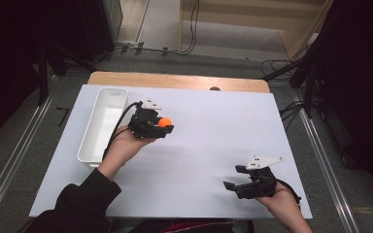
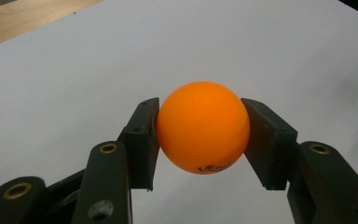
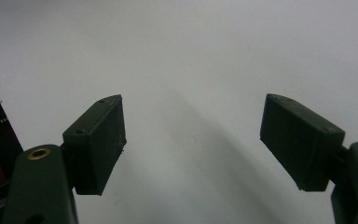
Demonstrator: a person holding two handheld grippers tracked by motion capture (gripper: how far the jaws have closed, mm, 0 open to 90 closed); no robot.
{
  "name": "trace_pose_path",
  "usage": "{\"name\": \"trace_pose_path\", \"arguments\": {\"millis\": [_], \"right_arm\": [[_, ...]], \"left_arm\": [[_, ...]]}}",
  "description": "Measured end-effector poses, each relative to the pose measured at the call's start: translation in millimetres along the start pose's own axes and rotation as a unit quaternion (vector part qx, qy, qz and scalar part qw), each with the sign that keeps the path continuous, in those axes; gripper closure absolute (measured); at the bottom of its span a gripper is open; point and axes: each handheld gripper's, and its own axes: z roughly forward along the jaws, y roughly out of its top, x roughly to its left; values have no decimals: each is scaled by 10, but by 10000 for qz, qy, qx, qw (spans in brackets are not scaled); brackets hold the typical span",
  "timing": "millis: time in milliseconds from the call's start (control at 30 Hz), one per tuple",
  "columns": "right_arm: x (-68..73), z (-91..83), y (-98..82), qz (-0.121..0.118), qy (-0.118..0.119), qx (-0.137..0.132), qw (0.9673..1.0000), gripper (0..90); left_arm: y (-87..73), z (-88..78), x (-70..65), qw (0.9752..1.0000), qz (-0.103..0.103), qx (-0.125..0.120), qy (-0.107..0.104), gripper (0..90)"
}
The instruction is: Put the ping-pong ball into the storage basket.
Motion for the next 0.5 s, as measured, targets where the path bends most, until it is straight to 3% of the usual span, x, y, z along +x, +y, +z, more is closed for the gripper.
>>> {"name": "trace_pose_path", "arguments": {"millis": [500], "right_arm": [[1, 2, -1, -3, 2, 7, 10000, 207]], "left_arm": [[-12, -86, 124, 9999, -48, 9, 146, 492]]}}
